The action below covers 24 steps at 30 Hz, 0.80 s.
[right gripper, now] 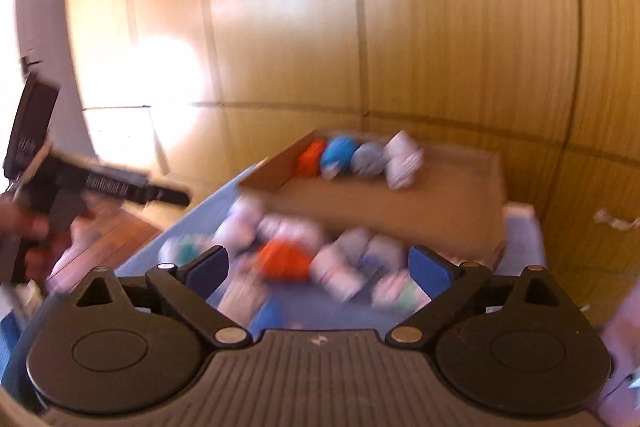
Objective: Organize objects
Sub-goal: 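Grasp the white fluffy bundle with the left tool while the right tool grasps the pink toy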
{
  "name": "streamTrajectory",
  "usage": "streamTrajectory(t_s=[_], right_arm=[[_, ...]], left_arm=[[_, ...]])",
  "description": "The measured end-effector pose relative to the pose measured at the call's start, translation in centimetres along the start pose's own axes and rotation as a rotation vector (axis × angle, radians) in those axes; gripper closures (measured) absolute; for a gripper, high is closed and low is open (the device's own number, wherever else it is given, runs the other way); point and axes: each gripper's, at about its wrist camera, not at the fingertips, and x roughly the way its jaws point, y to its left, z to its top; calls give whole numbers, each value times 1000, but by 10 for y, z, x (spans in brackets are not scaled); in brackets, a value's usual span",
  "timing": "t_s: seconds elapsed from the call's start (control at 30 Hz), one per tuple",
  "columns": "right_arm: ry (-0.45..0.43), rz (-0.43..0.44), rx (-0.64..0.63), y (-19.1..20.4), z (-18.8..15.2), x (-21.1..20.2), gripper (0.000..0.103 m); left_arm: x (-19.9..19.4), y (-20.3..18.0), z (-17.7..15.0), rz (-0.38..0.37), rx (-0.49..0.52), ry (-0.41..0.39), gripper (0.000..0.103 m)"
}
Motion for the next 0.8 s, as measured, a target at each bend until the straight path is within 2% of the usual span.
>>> streamTrajectory(t_s=[0.1,0.27,0.57,0.67,0.73,0.8], right_arm=[[1,10,-45,8,-27,0,8],[30,17,-93,11,-48,11,12],[65,8,-133,29,-69,14,17],[69,8,-130,30,-70,20,26],[83,13,-123,29,-70,24,42],[80,19,-108,26,-72,23,52]], left_arm=[[-5,-2,-23,-35,33,-29,0],[4,-5,-57,-34,50,14,1],[17,-18,-72,-29,91,19,1],[24,-22,-70,-22,100,18,1],[29,-22,-68,-22,101,21,2],[34,-21,-66,-33,101,29,3]])
